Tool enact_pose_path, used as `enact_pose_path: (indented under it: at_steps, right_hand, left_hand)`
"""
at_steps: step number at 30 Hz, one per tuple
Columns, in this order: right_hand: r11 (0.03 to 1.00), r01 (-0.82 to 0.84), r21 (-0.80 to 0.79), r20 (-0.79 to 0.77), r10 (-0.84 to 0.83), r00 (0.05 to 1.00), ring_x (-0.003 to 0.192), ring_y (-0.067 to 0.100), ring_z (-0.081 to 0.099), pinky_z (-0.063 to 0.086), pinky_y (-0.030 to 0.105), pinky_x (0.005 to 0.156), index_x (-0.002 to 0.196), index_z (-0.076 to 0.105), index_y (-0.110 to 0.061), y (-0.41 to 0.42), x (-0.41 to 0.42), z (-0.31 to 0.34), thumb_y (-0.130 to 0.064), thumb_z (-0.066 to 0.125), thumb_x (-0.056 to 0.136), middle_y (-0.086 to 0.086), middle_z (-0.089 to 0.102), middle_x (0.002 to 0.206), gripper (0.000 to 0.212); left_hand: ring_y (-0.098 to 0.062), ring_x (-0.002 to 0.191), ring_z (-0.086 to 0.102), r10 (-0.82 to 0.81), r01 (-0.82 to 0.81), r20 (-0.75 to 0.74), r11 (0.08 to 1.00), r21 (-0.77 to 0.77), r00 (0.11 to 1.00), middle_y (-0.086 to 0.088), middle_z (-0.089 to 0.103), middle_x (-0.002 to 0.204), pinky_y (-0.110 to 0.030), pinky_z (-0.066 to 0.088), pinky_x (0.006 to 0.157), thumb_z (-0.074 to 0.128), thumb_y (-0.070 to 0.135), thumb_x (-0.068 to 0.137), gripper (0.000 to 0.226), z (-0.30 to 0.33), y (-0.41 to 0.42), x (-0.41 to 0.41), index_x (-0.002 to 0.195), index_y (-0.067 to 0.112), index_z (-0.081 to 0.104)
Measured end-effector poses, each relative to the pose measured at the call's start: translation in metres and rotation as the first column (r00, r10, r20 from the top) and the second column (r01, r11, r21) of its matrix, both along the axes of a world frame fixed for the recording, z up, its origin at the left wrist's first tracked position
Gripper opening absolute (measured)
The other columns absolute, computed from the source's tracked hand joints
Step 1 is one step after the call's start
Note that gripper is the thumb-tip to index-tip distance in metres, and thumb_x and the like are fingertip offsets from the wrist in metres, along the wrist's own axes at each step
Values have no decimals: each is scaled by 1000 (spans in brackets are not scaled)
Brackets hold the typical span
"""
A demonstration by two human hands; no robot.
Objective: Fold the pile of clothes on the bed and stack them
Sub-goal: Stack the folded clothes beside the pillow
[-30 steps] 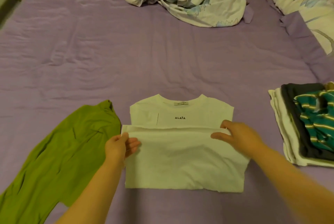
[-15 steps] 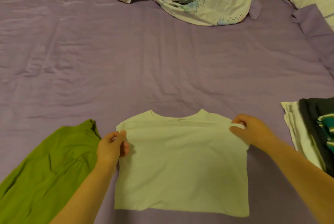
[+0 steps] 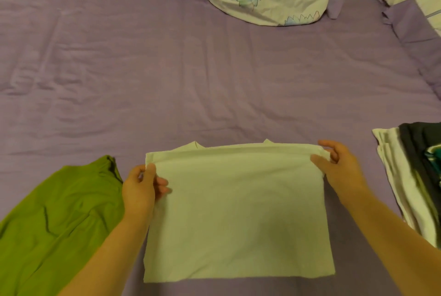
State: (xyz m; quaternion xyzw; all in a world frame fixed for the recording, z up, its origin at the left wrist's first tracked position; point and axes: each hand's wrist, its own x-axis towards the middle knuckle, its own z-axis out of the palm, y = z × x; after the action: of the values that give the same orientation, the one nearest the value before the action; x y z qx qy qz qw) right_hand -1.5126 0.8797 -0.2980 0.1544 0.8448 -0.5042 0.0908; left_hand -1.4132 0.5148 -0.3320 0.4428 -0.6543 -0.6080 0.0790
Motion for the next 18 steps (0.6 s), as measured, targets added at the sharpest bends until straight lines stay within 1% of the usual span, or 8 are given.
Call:
enact_pose_path:
  at_steps: [2,3,5,7,9,10,13,18]
  right_hand:
    - [997,23,69,-8,-22,1000,93,25,60,45,30,74,126,54,-10,-9,0,-6,-7,62,89,6,60,98,37]
    - [994,26,102,10,-27,1000,103,29,58,45,34,80,129,51,-8,-11,2,-10,-7,62,90,7,60,105,41]
    - [982,23,186,48,-33,998,120,33,50,42,42,96,135,44,-3,-13,14,-17,-11,65,88,14,55,127,52]
    - [975,66,211,64,-82,995,125,35,46,40,47,101,138,39,0,-14,35,-21,-19,71,84,17,48,137,65]
    - [982,127,139,116,-144,983,123,33,47,42,44,98,142,34,-2,-18,62,-22,-24,72,83,16,46,138,74]
    - [984,127,123,148,-145,978,118,31,50,43,41,92,141,35,-4,-19,75,-23,-26,72,83,15,49,135,72]
    - [990,19,137,217,-49,975,101,26,54,44,37,82,132,45,-9,-18,101,-21,-31,68,86,10,58,123,55]
    - [997,-74,-9,186,74,980,115,22,50,40,38,96,138,40,-19,-21,101,-1,-30,60,91,2,53,131,52]
  left_hand:
    - [-16,47,60,-28,30,45,999,-41,999,-10,61,70,-24,49,46,51,18,98,12,-2,-2,1,101,6,55]
    - [-20,57,61,-47,60,100,990,-129,994,-9,61,74,-30,51,54,54,18,96,16,-2,-3,2,108,7,55]
    - [-27,76,59,-52,116,208,944,-308,977,-7,59,83,-41,50,72,64,20,90,35,-3,-5,7,121,7,52]
    - [-30,85,57,-18,89,228,948,-305,974,-7,55,87,-42,46,79,70,22,85,45,-1,-1,18,122,5,50]
    - [-25,78,51,-21,81,243,967,-242,970,-5,49,79,-37,41,71,71,24,85,29,-2,7,31,102,11,50]
    - [-24,74,48,-33,93,264,971,-221,964,-4,47,75,-34,38,66,70,26,85,26,-5,10,39,92,11,49]
    - [-21,61,42,-85,175,345,955,-238,935,-4,46,67,-33,31,54,64,34,89,33,-9,18,58,78,8,47]
    - [-17,55,37,-161,235,259,928,-287,952,-3,41,60,-34,29,51,55,32,95,37,-7,24,78,66,14,41]
